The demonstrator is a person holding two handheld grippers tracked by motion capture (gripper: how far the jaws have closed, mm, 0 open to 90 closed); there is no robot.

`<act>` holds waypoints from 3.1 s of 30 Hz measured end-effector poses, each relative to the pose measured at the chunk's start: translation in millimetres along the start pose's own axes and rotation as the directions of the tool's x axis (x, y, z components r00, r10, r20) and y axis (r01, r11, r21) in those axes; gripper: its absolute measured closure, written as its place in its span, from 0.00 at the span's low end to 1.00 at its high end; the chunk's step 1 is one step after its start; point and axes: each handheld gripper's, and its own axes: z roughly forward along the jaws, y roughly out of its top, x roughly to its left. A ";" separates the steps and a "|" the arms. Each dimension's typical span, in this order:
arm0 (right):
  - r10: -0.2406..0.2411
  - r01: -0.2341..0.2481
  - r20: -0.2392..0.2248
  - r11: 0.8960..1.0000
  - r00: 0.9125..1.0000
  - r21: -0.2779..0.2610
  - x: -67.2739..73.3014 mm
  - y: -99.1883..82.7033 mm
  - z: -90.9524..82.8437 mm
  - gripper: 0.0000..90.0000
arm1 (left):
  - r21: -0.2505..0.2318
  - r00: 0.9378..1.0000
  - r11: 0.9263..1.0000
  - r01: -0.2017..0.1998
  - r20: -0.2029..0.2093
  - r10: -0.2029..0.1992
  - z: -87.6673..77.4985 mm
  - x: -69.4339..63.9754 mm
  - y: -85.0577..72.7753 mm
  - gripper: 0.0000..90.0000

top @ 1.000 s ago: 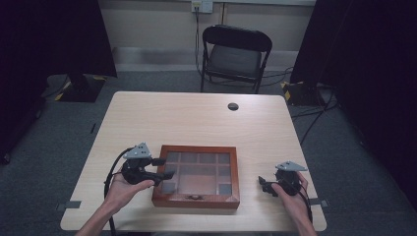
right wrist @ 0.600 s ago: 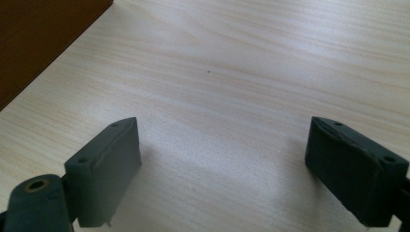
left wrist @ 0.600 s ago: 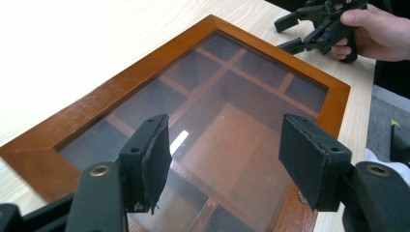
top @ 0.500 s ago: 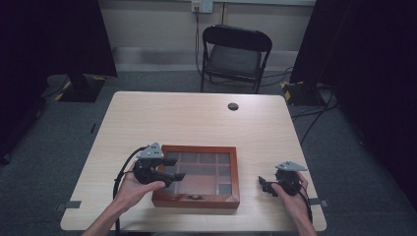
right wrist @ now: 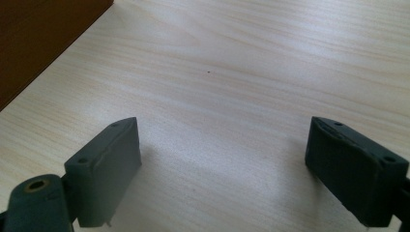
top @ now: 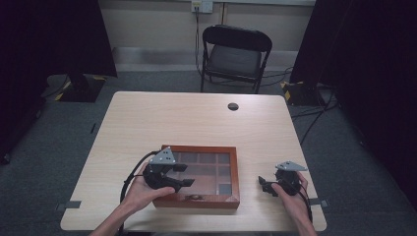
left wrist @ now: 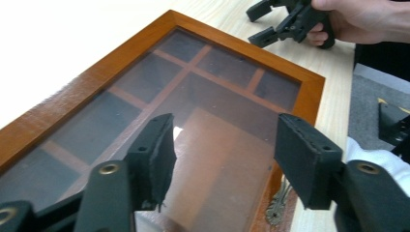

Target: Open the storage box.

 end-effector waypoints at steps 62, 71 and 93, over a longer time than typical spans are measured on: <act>-0.002 0.002 -0.006 1.000 1.000 0.001 -0.2 0.5 0.7 0.13 | 0.101 0.985 0.989 -0.106 0.145 0.091 29.9 -27.3 -15.9 0.90; -0.002 0.002 -0.006 1.000 1.000 0.000 -0.2 0.6 0.7 0.13 | 0.100 0.984 0.991 -0.088 0.160 0.071 31.2 -25.7 -15.0 0.90; -0.002 0.002 -0.006 1.000 1.000 0.000 -0.2 0.5 0.8 0.13 | 0.097 0.984 0.993 -0.064 0.172 0.047 23.0 -23.1 -5.0 0.90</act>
